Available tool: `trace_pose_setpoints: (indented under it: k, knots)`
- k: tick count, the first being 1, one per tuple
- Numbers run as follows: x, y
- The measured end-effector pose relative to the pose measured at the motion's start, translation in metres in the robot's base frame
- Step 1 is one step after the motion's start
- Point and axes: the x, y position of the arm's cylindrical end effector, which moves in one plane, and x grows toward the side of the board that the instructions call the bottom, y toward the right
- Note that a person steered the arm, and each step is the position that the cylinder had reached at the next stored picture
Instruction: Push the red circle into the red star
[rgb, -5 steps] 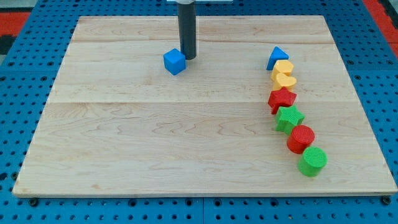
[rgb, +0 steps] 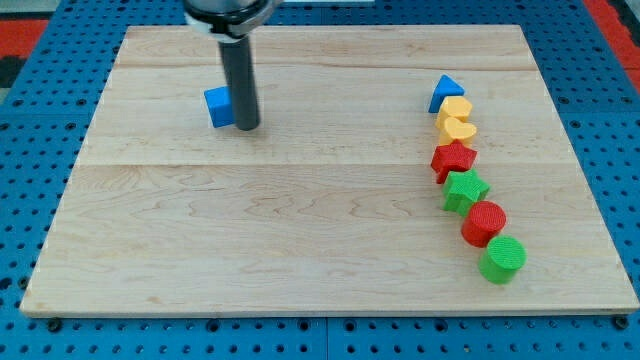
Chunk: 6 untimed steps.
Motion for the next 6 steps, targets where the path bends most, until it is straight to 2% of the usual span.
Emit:
trace_pose_setpoints:
  k: [2,4,6]
  knots:
    - [-0.093,-0.080]
    - [-0.122,-0.064]
    - [-0.125,-0.042]
